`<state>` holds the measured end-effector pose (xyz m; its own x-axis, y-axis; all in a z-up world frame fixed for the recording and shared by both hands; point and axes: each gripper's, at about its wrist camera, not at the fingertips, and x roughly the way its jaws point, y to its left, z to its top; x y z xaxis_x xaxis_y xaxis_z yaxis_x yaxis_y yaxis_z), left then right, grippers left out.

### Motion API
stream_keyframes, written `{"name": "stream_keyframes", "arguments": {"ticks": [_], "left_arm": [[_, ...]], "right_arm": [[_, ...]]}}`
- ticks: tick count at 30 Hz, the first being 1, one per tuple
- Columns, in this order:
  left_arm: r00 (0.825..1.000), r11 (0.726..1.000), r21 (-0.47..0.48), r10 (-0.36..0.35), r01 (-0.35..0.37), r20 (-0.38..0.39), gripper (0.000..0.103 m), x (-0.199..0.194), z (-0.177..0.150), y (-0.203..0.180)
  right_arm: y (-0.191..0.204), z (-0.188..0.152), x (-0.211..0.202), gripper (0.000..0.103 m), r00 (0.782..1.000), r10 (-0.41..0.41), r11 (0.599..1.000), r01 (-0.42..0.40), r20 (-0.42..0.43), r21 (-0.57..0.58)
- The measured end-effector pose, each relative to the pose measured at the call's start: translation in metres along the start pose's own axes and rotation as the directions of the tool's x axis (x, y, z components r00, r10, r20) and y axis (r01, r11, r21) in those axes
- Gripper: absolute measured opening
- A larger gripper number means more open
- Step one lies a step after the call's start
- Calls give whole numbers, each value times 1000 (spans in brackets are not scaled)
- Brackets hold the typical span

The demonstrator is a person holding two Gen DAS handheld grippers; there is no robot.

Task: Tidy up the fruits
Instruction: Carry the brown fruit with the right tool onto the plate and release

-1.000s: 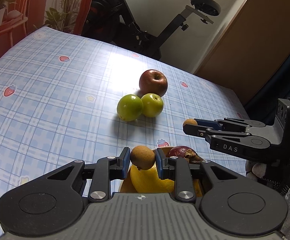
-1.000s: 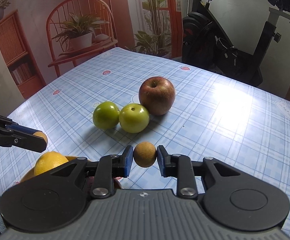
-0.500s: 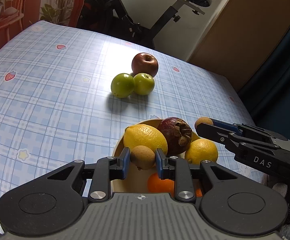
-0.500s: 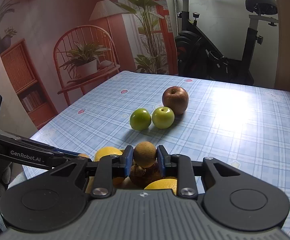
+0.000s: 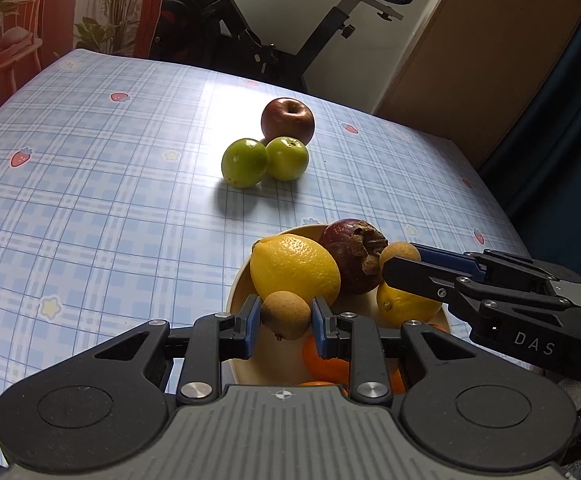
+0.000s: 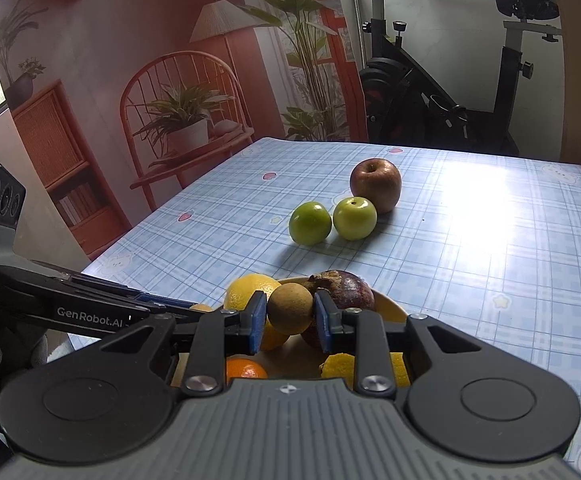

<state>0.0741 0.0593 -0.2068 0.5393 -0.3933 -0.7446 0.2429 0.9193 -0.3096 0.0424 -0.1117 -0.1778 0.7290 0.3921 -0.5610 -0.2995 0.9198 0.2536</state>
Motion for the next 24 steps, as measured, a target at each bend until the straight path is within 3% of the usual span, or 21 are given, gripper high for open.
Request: {"name": "stream_keyframes", "arguments": {"ticks": [24], "left_arm": [[1000,1000,-10,15,-15,10,29,-1,-4,5]], "right_arm": [[-3,-3,4,29,1000,-14,1000,14,-5,1]]}}
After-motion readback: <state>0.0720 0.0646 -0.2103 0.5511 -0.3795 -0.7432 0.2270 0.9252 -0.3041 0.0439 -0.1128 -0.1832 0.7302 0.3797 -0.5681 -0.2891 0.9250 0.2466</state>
